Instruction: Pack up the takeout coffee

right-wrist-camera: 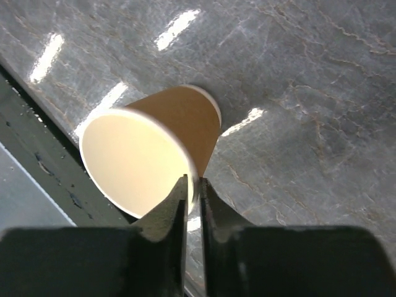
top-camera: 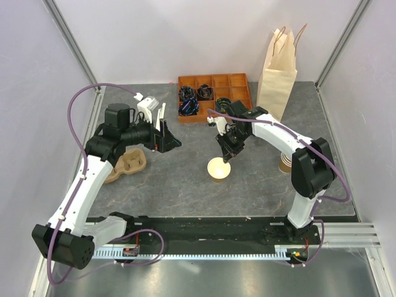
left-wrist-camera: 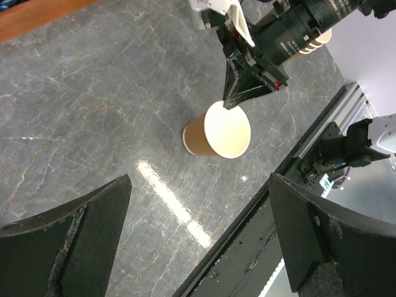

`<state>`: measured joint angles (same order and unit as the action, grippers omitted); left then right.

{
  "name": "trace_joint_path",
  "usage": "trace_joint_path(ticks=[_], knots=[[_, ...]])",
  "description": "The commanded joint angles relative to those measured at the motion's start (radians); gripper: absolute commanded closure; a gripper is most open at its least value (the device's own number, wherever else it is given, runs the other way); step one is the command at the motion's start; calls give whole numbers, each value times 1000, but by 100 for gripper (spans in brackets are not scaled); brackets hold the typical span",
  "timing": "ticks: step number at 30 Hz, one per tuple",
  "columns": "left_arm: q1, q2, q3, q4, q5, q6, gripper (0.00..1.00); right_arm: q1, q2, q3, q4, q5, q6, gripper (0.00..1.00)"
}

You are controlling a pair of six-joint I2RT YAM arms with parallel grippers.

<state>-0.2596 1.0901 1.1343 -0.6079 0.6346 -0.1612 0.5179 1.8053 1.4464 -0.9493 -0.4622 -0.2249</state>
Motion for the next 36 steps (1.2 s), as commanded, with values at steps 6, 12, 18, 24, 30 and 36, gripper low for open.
trace_joint_path(ticks=[6,12,18,24,30,36], knots=[[5,-32,-27,-32,34,42,0,-7,-46,48,-69,56,-43,39],[8,-48,-18,-43,42,55,0,-82,-116,109,-230,164,-218,30],[14,-44,-7,-55,40,51,0,-98,-179,2,-264,439,-503,31],[23,-42,-13,-53,46,31,0,-96,-222,-139,-178,611,-684,34],[29,-32,-18,-44,53,9,1,-94,-329,-373,12,741,-824,36],[40,-27,-16,-39,65,-15,1,-96,-458,-616,213,838,-959,39]])
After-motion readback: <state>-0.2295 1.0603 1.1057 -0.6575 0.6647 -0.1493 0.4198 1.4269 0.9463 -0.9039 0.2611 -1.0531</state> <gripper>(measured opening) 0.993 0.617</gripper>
